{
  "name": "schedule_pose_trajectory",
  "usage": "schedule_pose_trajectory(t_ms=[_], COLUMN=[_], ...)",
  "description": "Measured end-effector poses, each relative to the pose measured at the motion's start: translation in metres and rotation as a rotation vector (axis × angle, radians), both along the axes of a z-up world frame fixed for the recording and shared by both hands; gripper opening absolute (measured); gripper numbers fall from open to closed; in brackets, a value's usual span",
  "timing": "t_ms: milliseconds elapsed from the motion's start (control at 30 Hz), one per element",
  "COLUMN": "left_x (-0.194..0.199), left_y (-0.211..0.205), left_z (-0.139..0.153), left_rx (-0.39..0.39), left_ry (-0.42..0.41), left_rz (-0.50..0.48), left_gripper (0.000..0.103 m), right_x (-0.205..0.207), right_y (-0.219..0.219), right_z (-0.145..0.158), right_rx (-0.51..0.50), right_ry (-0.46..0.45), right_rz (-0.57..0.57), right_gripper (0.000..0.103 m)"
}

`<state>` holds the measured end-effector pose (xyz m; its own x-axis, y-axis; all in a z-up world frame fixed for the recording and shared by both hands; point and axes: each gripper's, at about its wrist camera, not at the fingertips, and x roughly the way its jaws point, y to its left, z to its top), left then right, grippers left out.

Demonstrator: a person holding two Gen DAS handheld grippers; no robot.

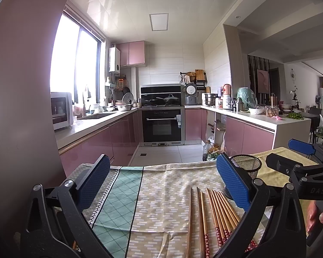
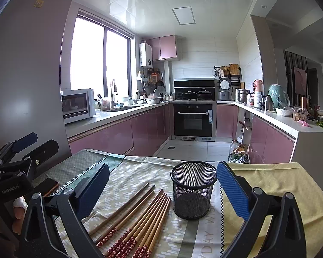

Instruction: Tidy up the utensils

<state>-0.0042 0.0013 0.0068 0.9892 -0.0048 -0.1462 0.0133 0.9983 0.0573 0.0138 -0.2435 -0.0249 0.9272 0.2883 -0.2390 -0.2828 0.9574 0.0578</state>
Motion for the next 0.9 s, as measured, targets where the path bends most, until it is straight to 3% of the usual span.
schedule_pose_trajectory(t_ms=[900], left_x=[-0.0031], left_y=[0.0018], left_z=[0.0024], left_rx=[-0.006], left_ry=[-0.001], left_rz=[-0.003], left_gripper=[0.097], right_x=[-0.0028], right_y=[0.0021], right_z=[0.0], right_rx=[-0.001], right_ry=[-0.009], right_rz=[-0.006], right_gripper=[0.096])
